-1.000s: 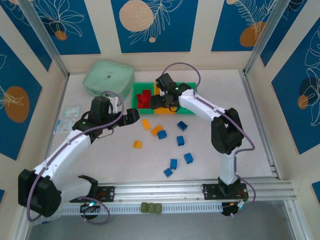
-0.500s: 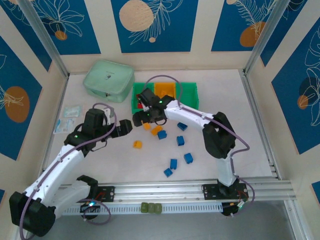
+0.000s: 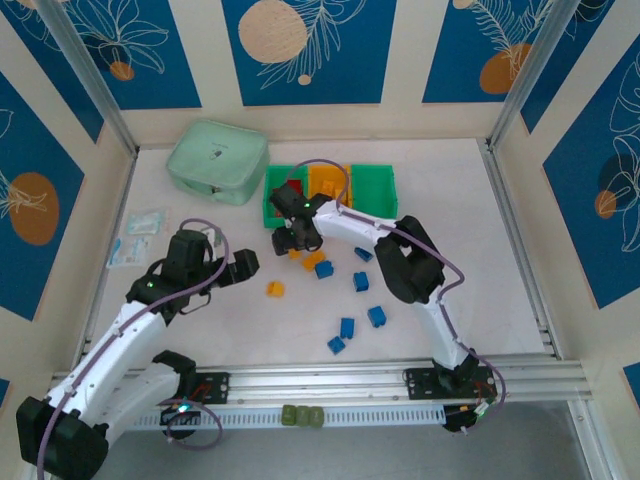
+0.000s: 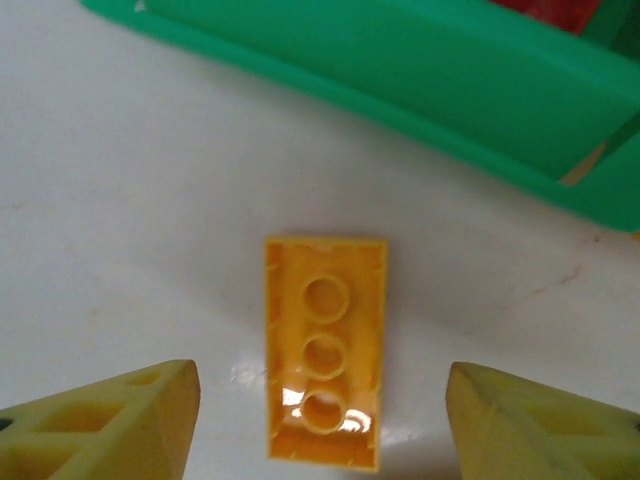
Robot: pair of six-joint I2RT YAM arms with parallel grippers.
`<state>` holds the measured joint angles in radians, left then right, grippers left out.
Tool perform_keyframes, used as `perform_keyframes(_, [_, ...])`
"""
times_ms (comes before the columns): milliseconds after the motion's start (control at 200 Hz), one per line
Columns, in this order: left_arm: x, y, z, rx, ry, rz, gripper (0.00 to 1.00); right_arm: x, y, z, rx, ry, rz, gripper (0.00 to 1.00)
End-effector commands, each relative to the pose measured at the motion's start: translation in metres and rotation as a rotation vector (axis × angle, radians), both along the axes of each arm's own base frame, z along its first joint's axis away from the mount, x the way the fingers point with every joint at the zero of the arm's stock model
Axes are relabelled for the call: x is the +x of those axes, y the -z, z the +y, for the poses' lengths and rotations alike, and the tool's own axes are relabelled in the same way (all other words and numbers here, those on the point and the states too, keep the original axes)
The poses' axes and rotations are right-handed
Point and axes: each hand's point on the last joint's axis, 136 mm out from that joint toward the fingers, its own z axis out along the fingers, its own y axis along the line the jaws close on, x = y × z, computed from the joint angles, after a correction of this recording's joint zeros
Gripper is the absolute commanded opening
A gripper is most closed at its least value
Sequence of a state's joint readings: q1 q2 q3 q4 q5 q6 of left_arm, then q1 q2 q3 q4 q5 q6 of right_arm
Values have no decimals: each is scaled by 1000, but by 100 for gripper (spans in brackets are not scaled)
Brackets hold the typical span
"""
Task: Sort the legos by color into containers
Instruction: Pick up the lego from the center of the table, then place the lego in the container.
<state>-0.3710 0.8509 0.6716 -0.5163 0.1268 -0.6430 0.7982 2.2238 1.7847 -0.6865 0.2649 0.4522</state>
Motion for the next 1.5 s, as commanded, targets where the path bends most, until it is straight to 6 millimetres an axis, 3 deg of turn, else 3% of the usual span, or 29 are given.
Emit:
perform_keyframes(0, [1,2,3,-4,-31,-3,99,5,2,0,-39,-12,-9,64])
perform_keyframes(505, [5,3,0,-19,-28,0,99,6,23,2,-80,-50,0,48])
perform_keyframes(735, [7,1,-3,-37,-28,-5,99,4,18,0,-79,-51,-7,37])
perform_keyframes(885, [10,-3,-8,-54,-13,-5,99,1,-1,2,-39,-45,-16,35])
perform_keyframes(1210, [21,-15,-23,-95,39,-28,99,4,-74,-7,104,-10,-99,34])
perform_keyframes(1340, [28,-16,-31,-120,62,-29,99,22,-97,-27,138,45,-140,34])
perform_keyframes(1495, [39,-16,-43,-143,102,-19,99,58,-94,-63,106,151,-153,34])
